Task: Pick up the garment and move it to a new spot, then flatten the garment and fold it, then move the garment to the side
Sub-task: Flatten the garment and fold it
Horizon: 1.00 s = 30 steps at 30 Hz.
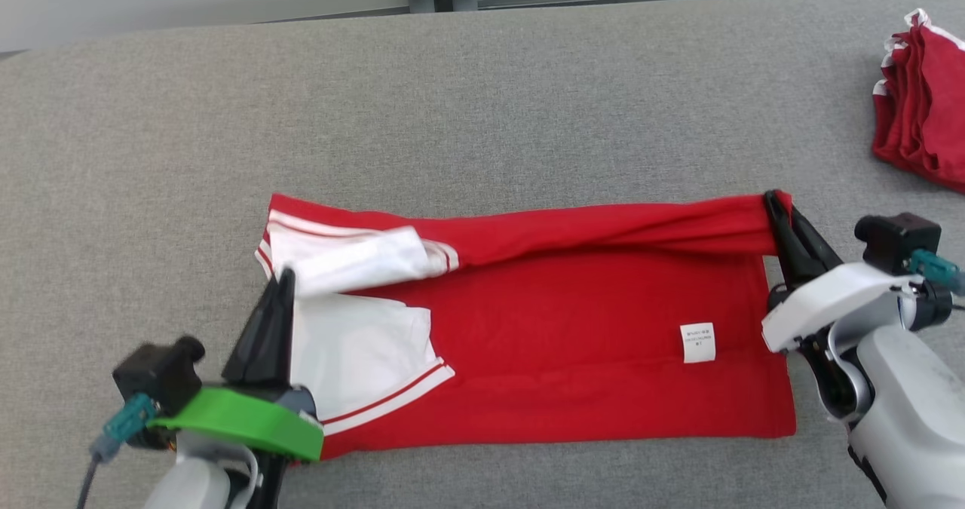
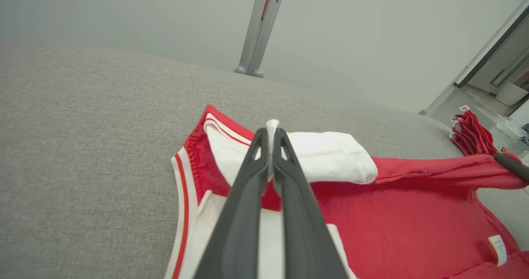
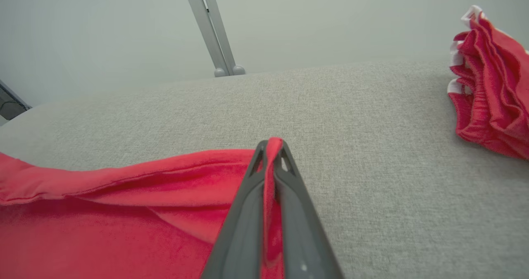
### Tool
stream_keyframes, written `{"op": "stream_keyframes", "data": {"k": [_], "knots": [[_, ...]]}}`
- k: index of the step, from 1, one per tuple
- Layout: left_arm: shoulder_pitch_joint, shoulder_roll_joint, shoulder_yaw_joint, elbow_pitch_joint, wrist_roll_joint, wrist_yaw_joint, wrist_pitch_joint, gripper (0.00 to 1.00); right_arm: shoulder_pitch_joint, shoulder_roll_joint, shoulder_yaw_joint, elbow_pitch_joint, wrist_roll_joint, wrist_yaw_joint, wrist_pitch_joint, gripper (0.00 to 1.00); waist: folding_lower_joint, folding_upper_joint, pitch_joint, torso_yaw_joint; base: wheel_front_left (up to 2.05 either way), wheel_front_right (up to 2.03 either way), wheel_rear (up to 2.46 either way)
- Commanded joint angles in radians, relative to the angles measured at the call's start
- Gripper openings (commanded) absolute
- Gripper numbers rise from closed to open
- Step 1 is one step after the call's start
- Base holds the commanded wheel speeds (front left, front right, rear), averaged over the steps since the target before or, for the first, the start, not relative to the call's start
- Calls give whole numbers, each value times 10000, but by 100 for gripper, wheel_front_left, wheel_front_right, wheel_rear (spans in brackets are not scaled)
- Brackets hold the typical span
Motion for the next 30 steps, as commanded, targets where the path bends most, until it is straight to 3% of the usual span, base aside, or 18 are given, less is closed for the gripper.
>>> {"op": "stream_keyframes", "data": {"k": [1, 3, 6, 7, 8, 9, 10, 11, 17, 30], "knots": [[337, -65, 167, -45, 175, -33, -27, 0, 300, 31, -116, -137, -121, -21, -37, 0, 1, 0, -37, 3, 0, 0, 0], [718, -268, 420, -49, 342, -41, -27, 0, 612, 96, -261, -381, -149, -21, -37, 0, 1, 0, -79, 26, 0, 0, 0], [1151, -534, 667, 32, 586, -73, -27, 0, 1059, 142, -547, -734, -198, -21, -37, 90, 1, 0, -143, 44, 0, 0, 0], [1212, -577, 793, 52, 705, -64, -27, 0, 1175, 169, -609, -833, -218, -21, -38, 100, 1, 0, -157, 45, 0, 0, 0], [1380, -678, 1000, 110, 969, -26, -27, 25, 1411, 218, -733, -1051, -267, -21, -38, 100, 1, 0, -205, 37, 0, 0, 0], [1469, -789, 1072, 164, 980, -89, -27, 29, 1530, 237, -785, -1158, -275, -19, -38, 100, 1, 0, -234, 36, 0, 0, 0], [1529, -813, 1115, 224, 1078, -106, -26, 46, 1636, 253, -833, -1251, -269, -21, -38, 100, 1, 0, -260, 36, 0, 0, 0], [1561, -829, 1172, 232, 1215, -138, -27, 100, 1749, 284, -880, -1360, -261, -19, -38, 100, 1, 0, -288, 29, 0, 0, 0], [1646, -1188, 1797, 125, 1928, -147, -28, 100, 2230, 295, -1166, -1741, -201, -19, -38, 100, 1, 0, -346, -26, 0, 0, 0], [1747, -2268, 4084, -1300, 5027, -385, -16, 100, 2230, 604, -995, -673, -35, -19, -38, 100, 1, 0, -417, 77, 0, 0, 0]]}}
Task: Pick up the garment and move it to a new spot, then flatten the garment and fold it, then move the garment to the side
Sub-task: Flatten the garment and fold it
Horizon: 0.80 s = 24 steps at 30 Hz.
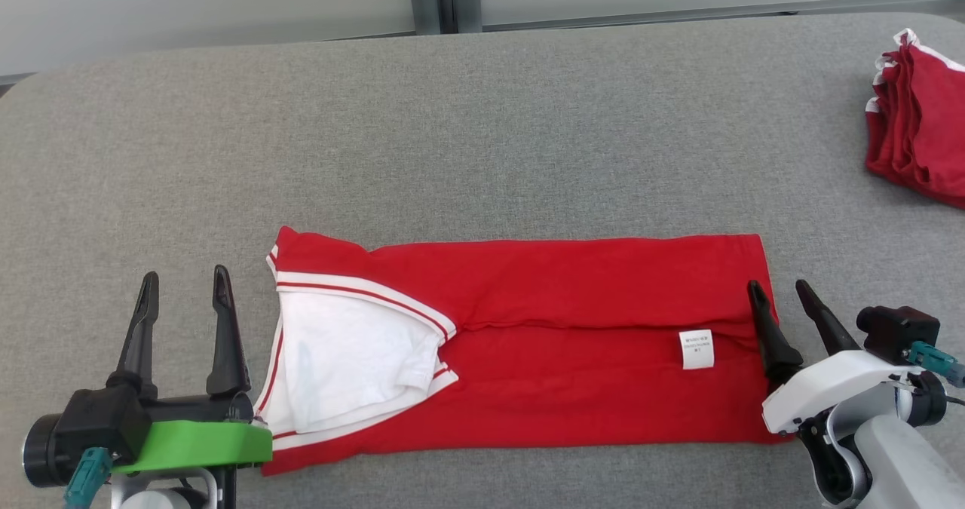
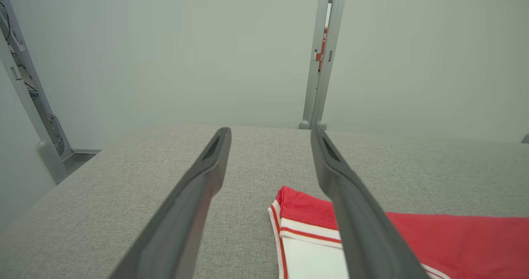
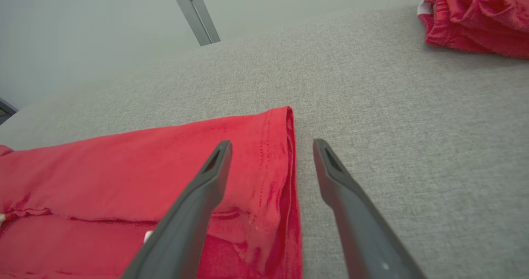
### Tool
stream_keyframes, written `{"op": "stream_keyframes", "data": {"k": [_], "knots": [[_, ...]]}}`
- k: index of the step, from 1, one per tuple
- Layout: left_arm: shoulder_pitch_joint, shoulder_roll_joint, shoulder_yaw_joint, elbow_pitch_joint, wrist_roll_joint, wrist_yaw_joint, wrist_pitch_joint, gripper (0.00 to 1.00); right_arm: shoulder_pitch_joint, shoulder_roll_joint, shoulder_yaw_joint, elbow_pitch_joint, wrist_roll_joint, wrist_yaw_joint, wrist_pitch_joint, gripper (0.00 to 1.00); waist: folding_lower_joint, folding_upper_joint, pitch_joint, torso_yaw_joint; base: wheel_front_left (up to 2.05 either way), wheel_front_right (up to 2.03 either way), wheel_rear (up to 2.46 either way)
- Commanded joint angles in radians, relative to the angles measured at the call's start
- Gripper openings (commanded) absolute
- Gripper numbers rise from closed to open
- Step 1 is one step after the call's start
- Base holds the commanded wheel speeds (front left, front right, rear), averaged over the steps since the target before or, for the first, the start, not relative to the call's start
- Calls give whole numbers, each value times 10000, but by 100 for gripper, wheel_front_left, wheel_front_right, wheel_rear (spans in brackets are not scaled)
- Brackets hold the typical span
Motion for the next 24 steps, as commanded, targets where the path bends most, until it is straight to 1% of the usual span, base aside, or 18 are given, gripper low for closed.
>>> {"op": "stream_keyframes", "data": {"k": [1, 6, 10, 15, 16, 17, 18, 19, 22, 24], "knots": [[208, -67, 207, -44, 234, -99, 1, 100, -15, 58, 36, 163, 37, -17, -38, 100, 1, -1, 1, 33, 0, 0, 0], [258, -349, 776, 92, 726, -364, 0, 100, -158, 277, 103, 737, 114, -17, -39, 100, 1, -1, 9, 89, 0, 0, 0], [315, -475, 978, 339, 974, -558, 0, 100, -245, 484, 159, 1142, 168, -17, -39, 100, 1, -1, 37, 123, 0, 0, 0], [220, -529, 990, 546, 1145, -715, 0, 100, -175, 707, 319, 1698, 236, -17, -23, 99, 1, -1, 28, 235, 0, 0, 0], [202, -536, 982, 580, 1182, -742, 0, 100, -106, 773, 313, 1732, 304, -17, -8, 73, 1, -1, 15, 259, 0, 0, 0], [197, -539, 982, 610, 1212, -773, 1, 100, -30, 814, 306, 1759, 324, -14, -8, 35, 1, -1, 0, 270, 0, 0, 0], [197, -545, 1004, 630, 1222, -796, 0, 100, 73, 843, 316, 1820, 347, -14, -8, 4, 1, -1, -19, 272, 0, 0, 0], [204, -548, 1029, 644, 1247, -788, 0, 100, 128, 846, 317, 1859, 363, -14, -6, 0, 1, -1, -32, 268, 0, 0, 0], [258, -560, 1081, 668, 1303, -811, 0, 100, 157, 835, 250, 1924, 416, -16, -6, 0, 1, -1, -75, 222, 0, 0, 0], [279, -561, 1138, 700, 1270, -802, 0, 100, 100, 716, 62, 1906, 396, -23, -6, 0, 1, -1, -102, 157, 0, 0, 0]]}}
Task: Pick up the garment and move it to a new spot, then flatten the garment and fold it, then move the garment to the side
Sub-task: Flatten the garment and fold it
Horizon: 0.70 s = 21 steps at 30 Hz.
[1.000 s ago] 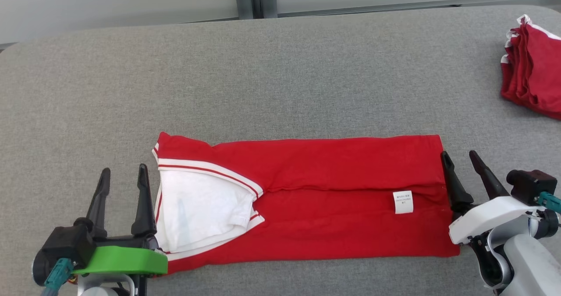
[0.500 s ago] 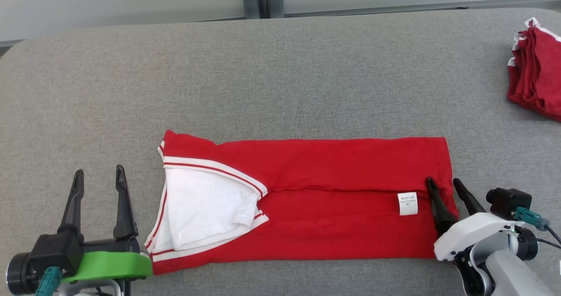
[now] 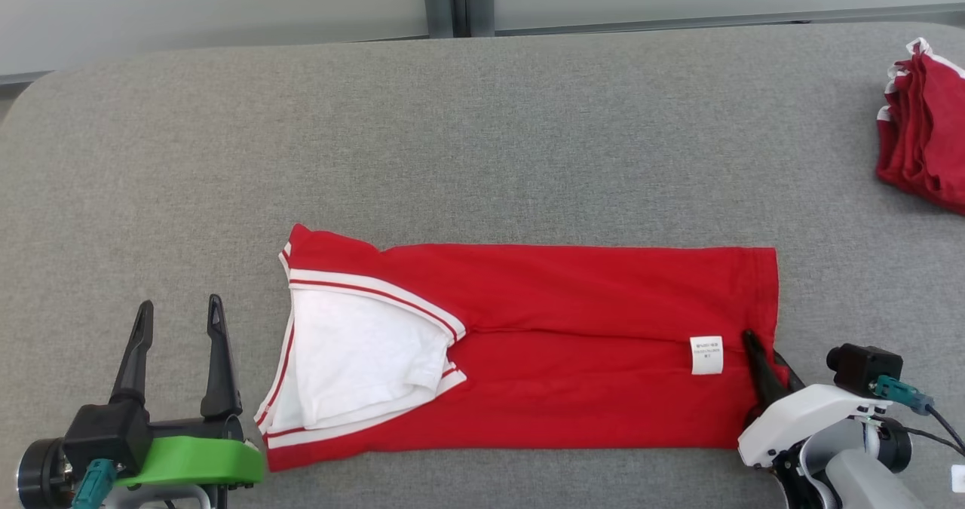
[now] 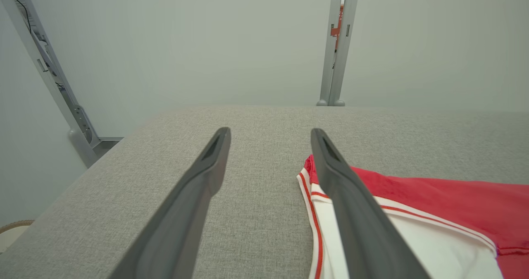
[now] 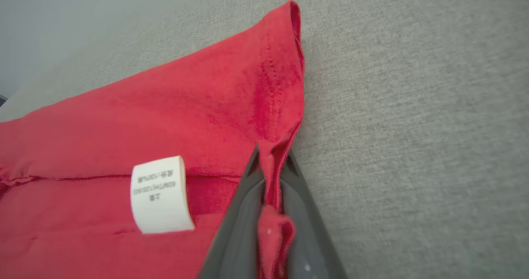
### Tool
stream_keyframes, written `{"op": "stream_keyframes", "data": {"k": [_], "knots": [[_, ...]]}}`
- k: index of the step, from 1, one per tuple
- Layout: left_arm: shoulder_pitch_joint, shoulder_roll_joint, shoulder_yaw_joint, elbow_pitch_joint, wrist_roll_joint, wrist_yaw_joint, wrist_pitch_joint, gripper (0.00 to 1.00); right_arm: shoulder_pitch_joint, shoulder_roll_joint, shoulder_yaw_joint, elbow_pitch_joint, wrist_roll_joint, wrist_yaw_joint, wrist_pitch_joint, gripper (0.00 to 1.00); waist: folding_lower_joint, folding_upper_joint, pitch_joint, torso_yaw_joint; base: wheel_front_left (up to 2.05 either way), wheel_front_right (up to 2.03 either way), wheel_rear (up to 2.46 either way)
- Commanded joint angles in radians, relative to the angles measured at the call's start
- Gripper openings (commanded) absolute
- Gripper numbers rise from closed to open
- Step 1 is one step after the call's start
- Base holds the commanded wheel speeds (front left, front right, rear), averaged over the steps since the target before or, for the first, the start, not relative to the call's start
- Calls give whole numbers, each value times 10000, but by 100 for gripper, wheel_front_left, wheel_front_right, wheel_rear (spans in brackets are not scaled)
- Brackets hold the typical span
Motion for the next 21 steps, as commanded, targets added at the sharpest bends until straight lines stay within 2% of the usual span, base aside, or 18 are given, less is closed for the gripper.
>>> {"op": "stream_keyframes", "data": {"k": [1, 9, 14, 21], "knots": [[95, -4, 43, 37, -16, -7, 1, 100, 50, -193, -203, 72, 9, -34, 32, 0, 0, 0, -34, -79, 0, 0, 0], [195, -4, 3, 46, -36, 40, 0, 100, -193, -906, -1059, -157, -287, -30, 9, 0, 0, 0, -213, -240, 0, 0, 0], [300, -5, 40, 65, -65, 70, 0, 100, -113, -1327, -1208, -301, -396, -28, 9, 0, 0, 0, -413, -292, 0, 0, 0], [469, -4, 8, 89, -177, 148, 1, 100, -50, -1039, -609, -977, -473, -25, 9, 0, 0, 0, -634, -372, 0, 0, 0]]}}
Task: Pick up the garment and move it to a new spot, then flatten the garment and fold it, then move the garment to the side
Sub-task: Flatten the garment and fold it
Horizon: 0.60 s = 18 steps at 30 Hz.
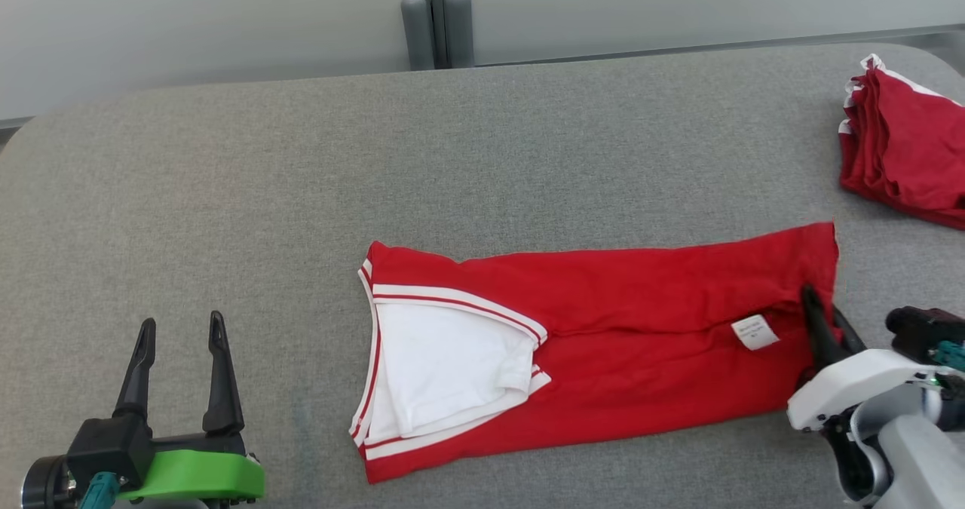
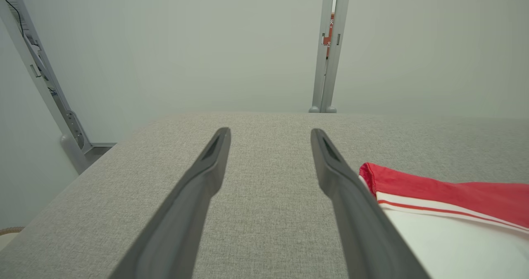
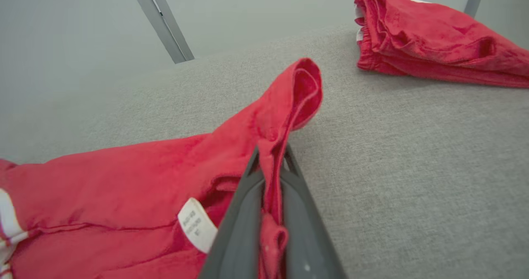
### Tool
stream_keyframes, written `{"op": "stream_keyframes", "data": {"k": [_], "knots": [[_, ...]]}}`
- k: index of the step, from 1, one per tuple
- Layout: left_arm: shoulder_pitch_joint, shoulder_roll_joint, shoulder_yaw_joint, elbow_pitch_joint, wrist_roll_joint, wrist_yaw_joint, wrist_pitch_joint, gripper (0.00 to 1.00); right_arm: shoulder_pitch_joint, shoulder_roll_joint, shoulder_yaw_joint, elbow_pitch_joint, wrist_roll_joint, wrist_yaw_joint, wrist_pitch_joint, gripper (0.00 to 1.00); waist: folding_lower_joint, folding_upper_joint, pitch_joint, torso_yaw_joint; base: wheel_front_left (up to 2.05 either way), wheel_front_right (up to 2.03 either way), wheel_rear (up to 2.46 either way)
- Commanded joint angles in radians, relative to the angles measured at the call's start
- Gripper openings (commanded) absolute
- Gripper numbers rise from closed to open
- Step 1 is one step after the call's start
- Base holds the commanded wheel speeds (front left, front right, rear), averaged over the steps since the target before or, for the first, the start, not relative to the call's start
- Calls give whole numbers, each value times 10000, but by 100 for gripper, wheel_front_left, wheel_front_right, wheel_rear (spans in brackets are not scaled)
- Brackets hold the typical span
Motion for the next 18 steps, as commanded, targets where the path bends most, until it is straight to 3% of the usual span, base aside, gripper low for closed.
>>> {"op": "stream_keyframes", "data": {"k": [1, 11, 18], "knots": [[202, 3, 4, 34, -87, 52, 3, 100, 88, 157, 270, -208, -116, -17, -22, 0, 0, -1, -60, -28, 0, 0, 0], [211, 6, -82, 81, -80, 42, 2, 100, -407, 1000, 2118, -1382, -180, -16, 401, 0, 0, -1, -148, 149, 0, 0, 0], [122, 9, -217, 217, -175, 61, 3, 100, -994, 1811, 3433, -1483, -53, -16, 685, 0, 0, -1, -141, 622, 0, 0, 0]]}}
